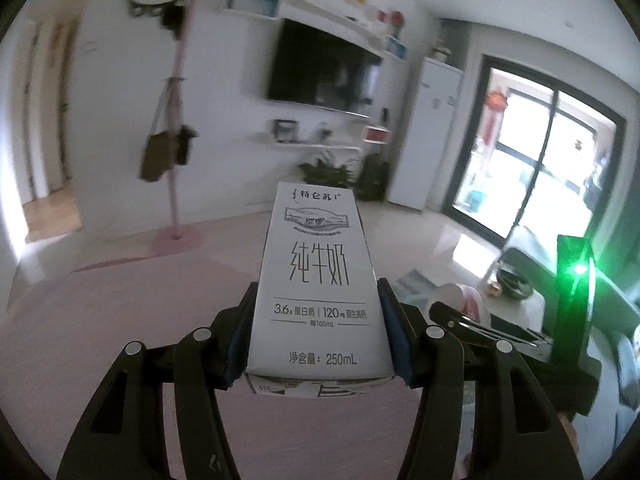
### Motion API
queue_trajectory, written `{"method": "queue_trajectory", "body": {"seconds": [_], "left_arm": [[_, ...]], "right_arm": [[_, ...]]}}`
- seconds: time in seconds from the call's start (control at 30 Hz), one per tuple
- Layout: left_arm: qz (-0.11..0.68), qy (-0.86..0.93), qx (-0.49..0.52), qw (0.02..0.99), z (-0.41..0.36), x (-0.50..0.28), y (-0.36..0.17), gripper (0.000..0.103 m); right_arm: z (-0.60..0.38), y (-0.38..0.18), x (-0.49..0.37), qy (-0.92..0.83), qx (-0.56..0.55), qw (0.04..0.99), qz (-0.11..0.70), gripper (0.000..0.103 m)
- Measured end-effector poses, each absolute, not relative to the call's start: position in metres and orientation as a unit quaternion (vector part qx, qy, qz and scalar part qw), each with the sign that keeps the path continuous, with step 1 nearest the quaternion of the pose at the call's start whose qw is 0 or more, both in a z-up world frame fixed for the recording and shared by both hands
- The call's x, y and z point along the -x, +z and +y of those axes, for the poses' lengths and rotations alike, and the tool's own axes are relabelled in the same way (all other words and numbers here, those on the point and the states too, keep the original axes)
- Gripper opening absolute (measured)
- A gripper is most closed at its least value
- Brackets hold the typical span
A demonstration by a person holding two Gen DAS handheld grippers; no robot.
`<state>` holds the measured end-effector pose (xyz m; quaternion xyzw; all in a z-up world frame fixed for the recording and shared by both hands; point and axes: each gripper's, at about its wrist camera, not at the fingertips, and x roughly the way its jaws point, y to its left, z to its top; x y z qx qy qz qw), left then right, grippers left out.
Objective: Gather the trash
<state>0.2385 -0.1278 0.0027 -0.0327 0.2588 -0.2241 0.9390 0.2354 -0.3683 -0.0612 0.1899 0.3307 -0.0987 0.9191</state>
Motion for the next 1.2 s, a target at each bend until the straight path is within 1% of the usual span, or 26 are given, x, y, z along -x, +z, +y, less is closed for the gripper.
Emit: {"method": "queue_trajectory", "body": {"seconds": [0.17, 0.27, 0.43, 0.47, 0.53, 0.57, 0.63, 0.7, 0.77, 0.83, 0.87, 0.9, 0.97, 1.1, 1.17, 1.2], "left_arm": [[0.278, -0.271, 0.019, 0.921, -0.190, -0.249, -0.010, 0.055], [0.317, -0.297, 0.027, 0.900, -0.231, -0.265, -0.032, 0.055], [0.376, -0.333, 0.049, 0.864, -0.269, -0.286, -0.070, 0.056], [0.384, -0.346, 0.060, 0.854, -0.275, -0.289, -0.077, 0.057], [0.389, -0.342, 0.061, 0.853, -0.279, -0.290, -0.085, 0.063], [0.391, -0.339, 0.060, 0.854, -0.279, -0.290, -0.089, 0.066], [0.394, -0.338, 0.058, 0.853, -0.278, -0.287, -0.094, 0.066], [0.395, -0.331, 0.056, 0.855, -0.273, -0.286, -0.096, 0.066], [0.396, -0.325, 0.060, 0.857, -0.261, -0.283, -0.095, 0.067], [0.392, -0.322, 0.066, 0.859, -0.250, -0.278, -0.091, 0.070], [0.387, -0.320, 0.069, 0.862, -0.239, -0.274, -0.088, 0.074], [0.384, -0.321, 0.072, 0.863, -0.234, -0.271, -0.084, 0.078], [0.372, -0.329, 0.084, 0.864, -0.215, -0.261, -0.077, 0.083], [0.346, -0.321, 0.107, 0.875, -0.172, -0.233, -0.061, 0.088], [0.327, -0.306, 0.106, 0.888, -0.150, -0.215, -0.051, 0.088], [0.318, -0.300, 0.106, 0.893, -0.143, -0.208, -0.048, 0.091]], "right_arm": [[-0.433, -0.076, -0.228, -0.142, -0.215, 0.905, 0.337, 0.078], [-0.468, -0.094, -0.228, -0.163, -0.230, 0.890, 0.360, 0.078], [-0.508, -0.131, -0.229, -0.172, -0.258, 0.862, 0.401, 0.079], [-0.512, -0.136, -0.229, -0.171, -0.262, 0.859, 0.405, 0.079], [-0.519, -0.146, -0.227, -0.168, -0.271, 0.853, 0.412, 0.079], [-0.520, -0.148, -0.227, -0.168, -0.273, 0.852, 0.414, 0.079], [-0.524, -0.151, -0.222, -0.163, -0.279, 0.850, 0.415, 0.081], [-0.526, -0.151, -0.218, -0.153, -0.287, 0.851, 0.412, 0.087], [-0.526, -0.148, -0.213, -0.140, -0.297, 0.854, 0.405, 0.088], [-0.520, -0.142, -0.206, -0.129, -0.294, 0.858, 0.400, 0.088], [-0.516, -0.137, -0.204, -0.125, -0.291, 0.860, 0.399, 0.088], [-0.509, -0.131, -0.200, -0.117, -0.285, 0.865, 0.397, 0.088], [-0.496, -0.118, -0.193, -0.097, -0.275, 0.874, 0.389, 0.088], [-0.458, -0.086, -0.174, -0.074, -0.228, 0.901, 0.361, 0.089], [-0.434, -0.069, -0.162, -0.068, -0.195, 0.917, 0.341, 0.089], [-0.421, -0.061, -0.156, -0.069, -0.175, 0.925, 0.329, 0.090]]}}
